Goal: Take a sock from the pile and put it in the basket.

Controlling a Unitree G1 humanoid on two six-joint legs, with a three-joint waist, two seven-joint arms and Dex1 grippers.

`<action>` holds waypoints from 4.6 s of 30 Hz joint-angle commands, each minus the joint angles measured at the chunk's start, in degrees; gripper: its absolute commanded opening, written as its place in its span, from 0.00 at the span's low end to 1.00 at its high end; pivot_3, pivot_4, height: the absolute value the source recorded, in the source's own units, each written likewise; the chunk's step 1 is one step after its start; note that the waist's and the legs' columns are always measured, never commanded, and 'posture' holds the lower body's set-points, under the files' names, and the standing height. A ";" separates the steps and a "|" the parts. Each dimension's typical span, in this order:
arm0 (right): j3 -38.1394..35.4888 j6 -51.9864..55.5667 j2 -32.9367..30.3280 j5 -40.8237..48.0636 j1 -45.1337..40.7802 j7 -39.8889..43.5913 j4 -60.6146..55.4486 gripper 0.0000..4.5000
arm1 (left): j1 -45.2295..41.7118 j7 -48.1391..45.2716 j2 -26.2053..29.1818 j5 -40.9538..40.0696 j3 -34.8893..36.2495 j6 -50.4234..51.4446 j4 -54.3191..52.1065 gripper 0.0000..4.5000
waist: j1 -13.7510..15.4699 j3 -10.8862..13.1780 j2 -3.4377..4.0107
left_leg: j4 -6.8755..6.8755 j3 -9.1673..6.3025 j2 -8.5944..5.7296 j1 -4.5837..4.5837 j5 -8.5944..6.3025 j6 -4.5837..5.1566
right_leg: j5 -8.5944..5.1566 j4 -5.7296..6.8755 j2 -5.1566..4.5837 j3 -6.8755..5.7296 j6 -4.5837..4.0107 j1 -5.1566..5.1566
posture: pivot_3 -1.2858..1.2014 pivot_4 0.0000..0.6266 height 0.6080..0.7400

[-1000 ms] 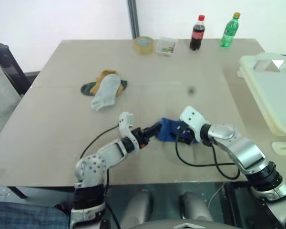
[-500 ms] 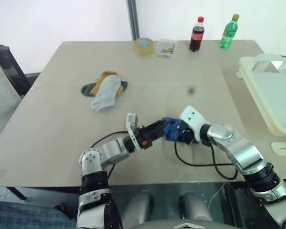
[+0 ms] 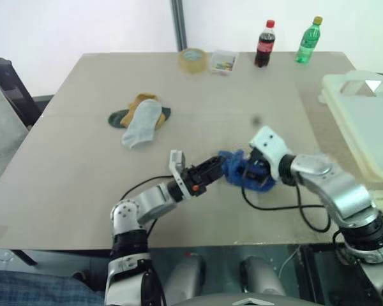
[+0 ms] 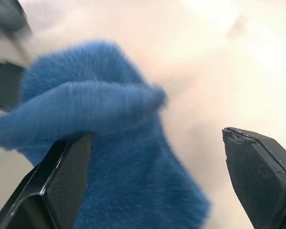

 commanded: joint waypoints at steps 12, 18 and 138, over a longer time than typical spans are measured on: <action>0.41 2.64 -2.82 -0.38 4.70 -2.77 2.44 0.98 | -2.43 -4.02 0.60 0.97 -2.44 -0.74 3.44 0.62 | 0.02 0.00 0.00 | 0.00 0.02 0.00 -0.04 0.00 0.00 | 0.00 -0.05 -0.02 0.00 0.00 -0.01 | 0.52 0.24 1.00; -0.60 2.06 -3.26 -1.14 4.53 -2.97 2.58 0.98 | -5.19 -6.68 -0.78 2.72 -5.59 0.15 5.20 0.62 | 0.10 0.01 -0.02 | 0.00 0.02 -0.03 -0.08 0.00 0.00 | 0.00 -0.08 0.04 -0.02 0.00 -0.01 | 0.52 0.24 1.00; -54.83 31.89 -1.26 56.77 8.96 -24.90 -4.30 0.00 | 6.36 -46.18 5.98 66.78 -33.21 -75.43 -9.70 0.64 | -0.29 -0.08 0.39 | -0.18 0.25 0.04 -0.27 -0.12 0.28 | 0.01 0.05 0.18 0.15 -0.02 -0.32 | 0.52 0.24 1.00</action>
